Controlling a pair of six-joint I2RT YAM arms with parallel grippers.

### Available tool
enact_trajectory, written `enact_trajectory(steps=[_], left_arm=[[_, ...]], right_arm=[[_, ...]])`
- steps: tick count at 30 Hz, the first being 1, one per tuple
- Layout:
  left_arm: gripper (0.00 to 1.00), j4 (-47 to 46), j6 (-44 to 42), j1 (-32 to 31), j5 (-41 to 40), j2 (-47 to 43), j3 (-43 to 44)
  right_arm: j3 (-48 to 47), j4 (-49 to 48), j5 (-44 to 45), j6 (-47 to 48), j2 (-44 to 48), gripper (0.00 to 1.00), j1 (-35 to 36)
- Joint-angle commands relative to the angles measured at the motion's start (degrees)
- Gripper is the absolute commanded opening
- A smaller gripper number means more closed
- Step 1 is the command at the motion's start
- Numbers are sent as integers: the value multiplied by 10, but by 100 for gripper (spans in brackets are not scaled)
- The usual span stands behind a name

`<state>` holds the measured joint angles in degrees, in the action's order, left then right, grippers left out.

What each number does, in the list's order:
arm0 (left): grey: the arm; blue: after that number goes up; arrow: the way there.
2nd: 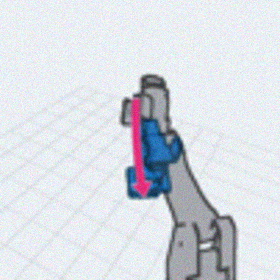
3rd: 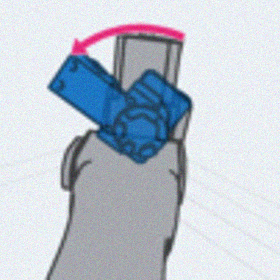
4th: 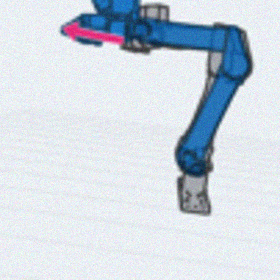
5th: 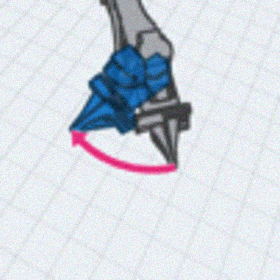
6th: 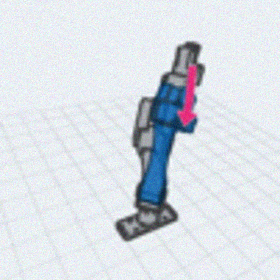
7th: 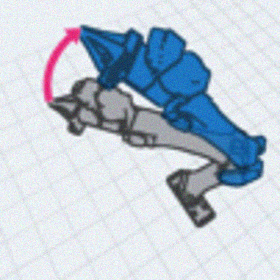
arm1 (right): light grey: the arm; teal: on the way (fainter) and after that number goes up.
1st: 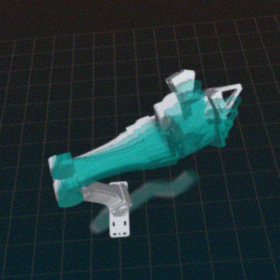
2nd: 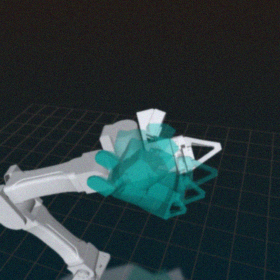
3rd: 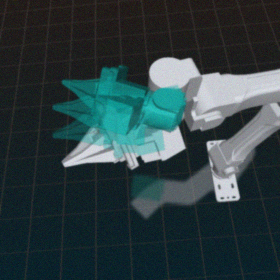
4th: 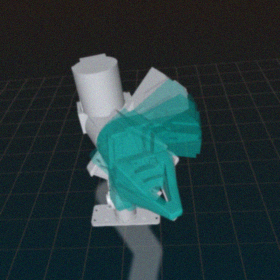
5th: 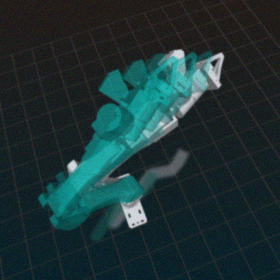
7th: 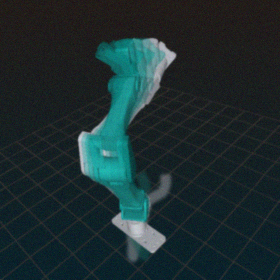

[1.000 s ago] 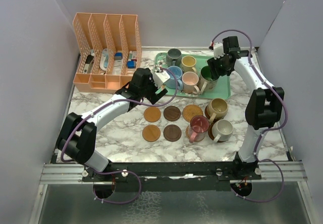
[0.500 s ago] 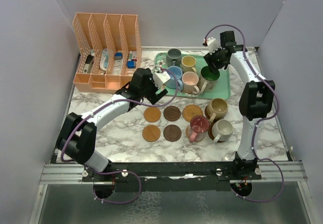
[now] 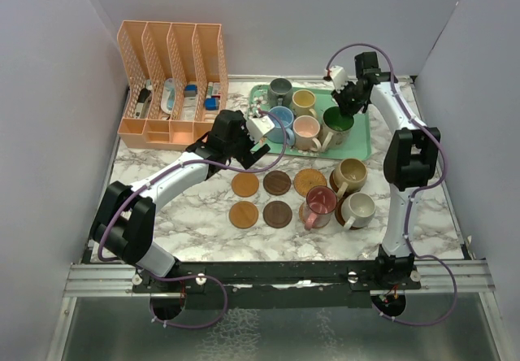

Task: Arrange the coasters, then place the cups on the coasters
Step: Pick up the cup from the tray.

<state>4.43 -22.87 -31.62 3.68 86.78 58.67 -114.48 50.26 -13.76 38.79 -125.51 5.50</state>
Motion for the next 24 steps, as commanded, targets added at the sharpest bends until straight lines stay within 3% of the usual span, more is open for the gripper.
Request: enact_trajectory(steps=[1,4,14,24], left_arm=[[99,-5,-3,0,19,-9,-4],[99,-4,-3,0,20,-7,-2],[99,-2,-3,-1,21,-4,2],[99,0,-3,0,17,-1,4]], right_arm=[[-14,32,-31,23,0,8,-11],[-16,37,-34,33,13,1,-19],[-40,68,-51,66,71,1,-58],[-55,103,-110,22,128,1,-64]])
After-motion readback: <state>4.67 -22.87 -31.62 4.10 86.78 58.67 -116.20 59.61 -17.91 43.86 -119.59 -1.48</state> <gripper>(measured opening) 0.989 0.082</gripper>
